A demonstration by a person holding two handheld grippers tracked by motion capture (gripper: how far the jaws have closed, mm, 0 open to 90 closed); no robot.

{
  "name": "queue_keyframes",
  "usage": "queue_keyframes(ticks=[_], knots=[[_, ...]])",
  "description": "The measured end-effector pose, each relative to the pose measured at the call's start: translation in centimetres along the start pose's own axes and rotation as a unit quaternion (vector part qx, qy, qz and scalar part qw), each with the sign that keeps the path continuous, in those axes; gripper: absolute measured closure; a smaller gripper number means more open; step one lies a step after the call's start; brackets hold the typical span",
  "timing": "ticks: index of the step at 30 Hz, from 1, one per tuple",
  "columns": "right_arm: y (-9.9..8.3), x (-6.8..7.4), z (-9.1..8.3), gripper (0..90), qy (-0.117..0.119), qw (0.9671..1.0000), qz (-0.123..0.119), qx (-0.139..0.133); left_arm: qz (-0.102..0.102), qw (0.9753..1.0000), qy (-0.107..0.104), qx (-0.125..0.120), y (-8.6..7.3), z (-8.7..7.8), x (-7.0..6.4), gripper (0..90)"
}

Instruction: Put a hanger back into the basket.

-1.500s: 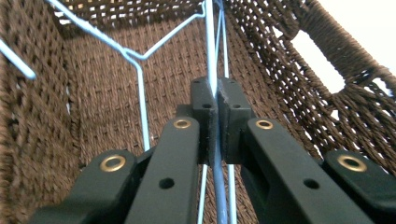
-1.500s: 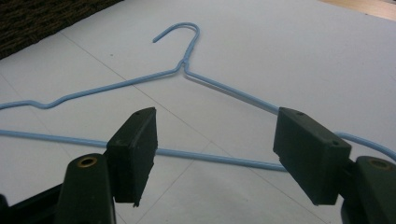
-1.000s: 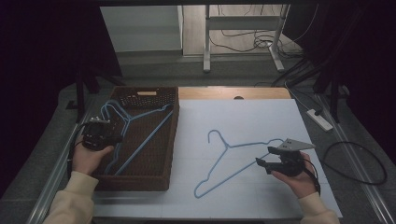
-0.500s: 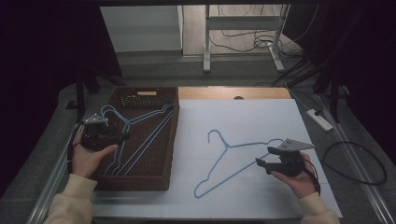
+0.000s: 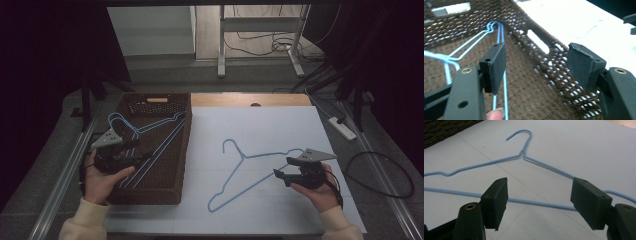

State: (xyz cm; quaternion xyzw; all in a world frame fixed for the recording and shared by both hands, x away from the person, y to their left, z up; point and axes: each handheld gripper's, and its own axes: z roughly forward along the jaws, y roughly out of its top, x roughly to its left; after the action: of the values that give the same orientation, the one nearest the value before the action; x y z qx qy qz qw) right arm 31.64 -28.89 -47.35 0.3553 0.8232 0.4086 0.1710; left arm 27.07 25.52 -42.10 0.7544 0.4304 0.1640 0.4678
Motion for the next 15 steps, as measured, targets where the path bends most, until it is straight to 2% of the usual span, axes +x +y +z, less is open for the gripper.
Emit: queue_keyframes(ticks=[4, 15], knots=[[-0.1, -0.1, -0.1, 30.9, 0.000, 1.0000, 0.004, -0.001, 0.008, 0.9998, -0.015, -0.011, -0.3, 0.3, -1.0, 33.0], [-0.2, -0.1, -0.2, 31.0, 0.002, 1.0000, 0.007, -0.006, 0.017, 0.9992, -0.027, -0.025, -0.7, 0.3, -2.8, 32.0]])
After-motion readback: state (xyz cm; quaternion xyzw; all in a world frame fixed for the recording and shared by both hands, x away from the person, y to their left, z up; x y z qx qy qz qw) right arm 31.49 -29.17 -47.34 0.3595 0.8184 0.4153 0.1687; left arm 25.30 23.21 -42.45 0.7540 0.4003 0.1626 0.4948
